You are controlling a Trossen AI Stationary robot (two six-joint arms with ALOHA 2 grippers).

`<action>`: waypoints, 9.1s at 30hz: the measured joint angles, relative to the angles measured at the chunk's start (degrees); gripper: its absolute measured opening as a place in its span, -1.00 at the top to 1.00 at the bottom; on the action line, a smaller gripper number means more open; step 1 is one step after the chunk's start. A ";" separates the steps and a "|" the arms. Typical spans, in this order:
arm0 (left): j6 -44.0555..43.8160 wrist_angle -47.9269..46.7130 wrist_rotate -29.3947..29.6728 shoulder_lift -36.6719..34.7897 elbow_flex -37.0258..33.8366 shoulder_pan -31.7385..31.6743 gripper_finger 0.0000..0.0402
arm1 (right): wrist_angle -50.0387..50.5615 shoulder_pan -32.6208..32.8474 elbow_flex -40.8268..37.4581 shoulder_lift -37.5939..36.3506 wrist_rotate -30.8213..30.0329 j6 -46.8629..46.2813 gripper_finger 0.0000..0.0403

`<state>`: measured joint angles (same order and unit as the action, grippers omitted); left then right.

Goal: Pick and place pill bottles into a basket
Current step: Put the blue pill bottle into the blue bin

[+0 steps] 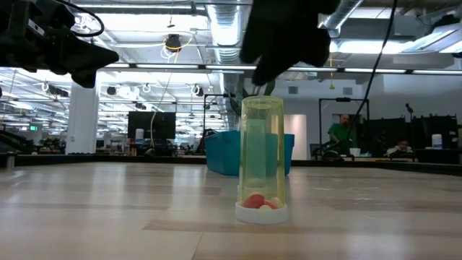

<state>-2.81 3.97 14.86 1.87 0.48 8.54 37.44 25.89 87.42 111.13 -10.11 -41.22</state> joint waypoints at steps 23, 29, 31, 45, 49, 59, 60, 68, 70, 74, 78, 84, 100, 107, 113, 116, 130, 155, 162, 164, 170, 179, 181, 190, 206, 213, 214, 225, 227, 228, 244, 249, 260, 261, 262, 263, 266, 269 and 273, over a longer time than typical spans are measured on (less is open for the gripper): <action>0.00 -0.02 -0.07 0.02 0.01 0.01 0.96 | 0.80 -0.49 0.02 5.44 -1.33 2.37 -0.13; 0.00 -0.02 -0.07 0.02 0.01 0.00 0.96 | -0.79 -1.67 0.02 5.44 -0.49 4.14 -0.07; 0.00 -0.04 -0.07 0.00 0.01 0.00 0.96 | -0.56 -2.07 0.02 5.44 -0.04 4.25 -0.04; 0.00 -0.04 -0.07 0.01 0.01 0.01 0.96 | -0.38 -2.54 0.02 5.44 2.99 4.18 0.18; 0.00 -0.04 -0.07 0.01 0.00 0.01 0.96 | -0.13 -2.73 0.02 5.44 3.15 4.20 0.32; 0.00 -0.04 -0.07 0.00 0.01 0.00 0.96 | 0.02 -3.52 0.09 5.34 2.95 6.80 0.61; 0.00 -0.04 -0.07 0.00 0.00 0.01 0.96 | -0.10 -3.72 0.19 5.30 2.89 7.30 0.62; 0.00 -0.04 -0.09 0.02 0.01 0.00 0.96 | 3.27 -6.84 0.03 4.81 2.41 11.01 0.78; 0.00 -0.04 -0.09 0.00 0.01 0.02 0.96 | 3.47 -7.39 -0.04 4.28 2.41 12.17 0.86; 0.00 -0.04 -0.09 0.00 0.01 0.00 0.96 | 5.14 -8.15 -0.04 3.31 2.43 13.66 0.97; 0.00 -0.05 -0.09 0.01 0.00 0.02 0.96 | 9.33 -8.37 0.07 1.52 2.50 15.73 0.98; 0.00 -0.06 -0.09 0.02 -0.01 0.02 0.96 | 12.92 -7.54 0.01 1.47 4.01 25.15 0.68; 0.00 -0.07 -0.09 0.02 0.01 0.02 0.96 | 10.65 -9.81 0.07 4.52 5.89 40.28 -0.15; 0.00 -0.07 -0.10 0.02 0.01 0.02 0.96 | 8.73 -9.86 0.02 5.66 6.51 41.56 -0.13; 0.00 -0.06 -0.09 0.47 0.01 0.00 0.96 | 7.40 -9.88 0.02 6.28 8.15 42.71 -0.07; 0.00 -0.06 -0.10 0.71 0.01 0.00 0.96 | 7.65 -9.90 0.02 7.86 8.76 43.05 -0.05; 0.00 -0.13 -0.44 2.04 -0.01 0.00 0.96 | 12.01 -11.89 -0.68 10.80 8.87 44.64 0.11; 0.00 -0.13 -0.57 2.27 0.01 0.02 0.96 | -5.43 -12.84 1.21 0.76 2.99 37.10 0.55; 0.00 -0.13 -0.57 2.27 0.01 0.02 0.96 | -29.95 -12.92 -15.12 -11.28 -0.37 33.56 0.54; 0.00 -0.09 -0.57 2.25 0.01 0.00 0.96 | -37.10 -12.92 -21.29 -14.40 -2.38 32.52 0.54; -3.31 2.19 -0.63 2.27 0.01 0.02 0.96 | -59.36 -12.92 -35.83 -20.25 -4.85 32.35 0.54; -5.39 13.18 -8.56 3.96 -0.01 0.04 0.96 | -79.68 -13.31 -43.85 -17.14 -5.07 33.80 0.54; -7.19 15.93 -5.48 5.23 0.01 0.04 0.96 | -82.51 -13.55 -44.03 -16.11 -5.07 35.19 0.54; -11.27 26.07 -7.73 27.14 1.73 0.00 0.96 | -97.84 -16.79 -42.78 -6.80 -0.96 34.79 0.54; -3.06 40.34 -8.51 71.30 23.12 -2.57 0.31 | -99.52 -16.87 -38.54 -3.26 2.64 38.53 0.54; -1.43 43.50 -8.24 71.47 23.53 -2.71 0.24 | -100.40 -16.90 -38.14 -3.44 3.13 39.79 0.54; -1.22 43.25 -8.11 71.04 23.53 -2.81 0.24 | -100.35 -16.92 -38.11 -3.47 3.12 39.80 0.54; -0.96 38.04 -8.14 61.98 24.22 -5.25 0.24 | -95.00 -16.96 -38.63 -2.51 2.60 40.24 0.54; -0.68 36.30 -8.17 60.68 23.98 -5.27 0.24 | -95.04 -17.00 -38.50 -2.88 2.71 40.18 0.54; -0.40 35.14 -8.34 60.00 23.87 -5.22 0.24 | -95.85 -17.04 -38.35 -3.17 2.68 40.15 0.54; -2.32 34.73 -8.50 60.08 23.81 -5.20 0.24 | -99.92 -20.21 -38.40 -3.08 2.26 42.79 0.54; -2.34 34.99 -8.48 60.08 23.81 -5.20 0.24 | -101.17 -20.98 -38.39 -3.08 2.50 43.22 0.54; -2.49 35.04 -8.61 60.11 23.77 -5.16 0.24 | -96.80 -21.16 -33.83 -3.12 5.57 45.37 0.54; -2.49 35.03 -8.68 60.11 23.77 -5.16 0.24 | -95.86 -21.16 -33.29 -3.12 5.49 45.91 0.54; -2.50 35.04 -8.65 60.11 23.77 -5.16 0.24 | -95.10 -21.16 -32.64 -3.10 5.56 46.23 0.54; -2.49 35.07 -8.64 60.11 23.77 -5.17 0.24 | -94.54 -21.16 -32.23 -3.08 5.57 46.31 0.54; -2.49 35.60 -8.65 60.11 23.77 -5.16 0.24 | -94.47 -21.18 -31.78 -3.08 5.62 46.93 0.54; -2.47 35.62 -8.63 60.13 23.75 -5.17 0.24 | -94.45 -21.18 -31.78 -3.08 5.66 47.06 0.54; -1.79 35.67 -8.61 60.13 23.75 -5.18 0.26 | -94.45 -21.18 -31.78 -3.08 5.70 46.84 0.54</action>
<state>-4.60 39.64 6.24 62.00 24.23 3.36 -57.01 4.71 55.64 108.05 -4.40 5.63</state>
